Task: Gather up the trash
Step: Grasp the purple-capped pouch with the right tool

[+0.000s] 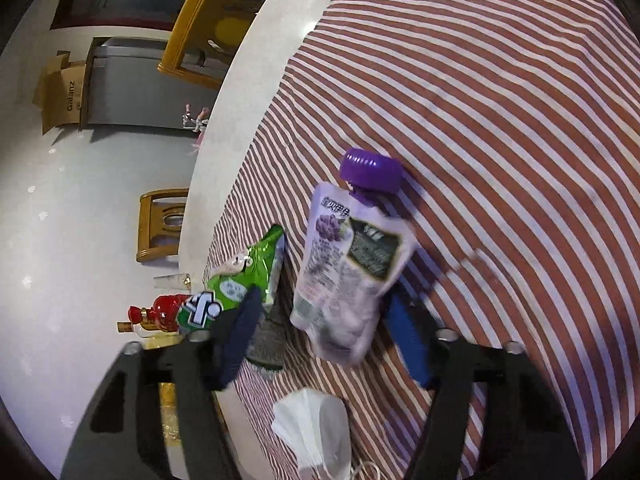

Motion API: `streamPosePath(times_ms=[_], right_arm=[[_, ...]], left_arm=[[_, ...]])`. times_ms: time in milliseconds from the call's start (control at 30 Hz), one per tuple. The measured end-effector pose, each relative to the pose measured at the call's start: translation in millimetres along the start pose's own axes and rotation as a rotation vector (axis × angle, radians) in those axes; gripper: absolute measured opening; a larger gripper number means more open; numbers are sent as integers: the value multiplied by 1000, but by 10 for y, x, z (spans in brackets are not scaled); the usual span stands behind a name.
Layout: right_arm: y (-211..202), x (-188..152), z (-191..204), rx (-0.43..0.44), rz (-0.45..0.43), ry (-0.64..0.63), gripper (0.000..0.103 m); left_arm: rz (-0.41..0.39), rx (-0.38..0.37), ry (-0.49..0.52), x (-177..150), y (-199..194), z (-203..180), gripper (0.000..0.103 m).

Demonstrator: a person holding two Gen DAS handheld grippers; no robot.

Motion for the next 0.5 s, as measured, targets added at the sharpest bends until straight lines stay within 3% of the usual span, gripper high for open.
streamPosePath(times_ms=[67, 133, 300, 500], right_arm=[[77, 14, 18, -5, 13, -5, 43], [142, 24, 41, -15, 17, -21, 22], [112, 21, 132, -8, -5, -93, 14], [-345, -71, 284, -9, -125, -221, 12]], left_arm=[[8, 4, 5, -6, 25, -2, 97], [18, 9, 8, -18, 57, 6, 97], [33, 22, 6, -37, 125, 32, 97], [66, 9, 17, -129, 218, -61, 97]])
Point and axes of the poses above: each gripper's, at about its wrist camera, not at the fingertips, and y roughly the way its jaws point, z to its left, x to its top, the point moved 3 cm from there along y, roughly the way its jaws point, and after that the axes turned 7 degrees about -x, right-handed, at the moved point
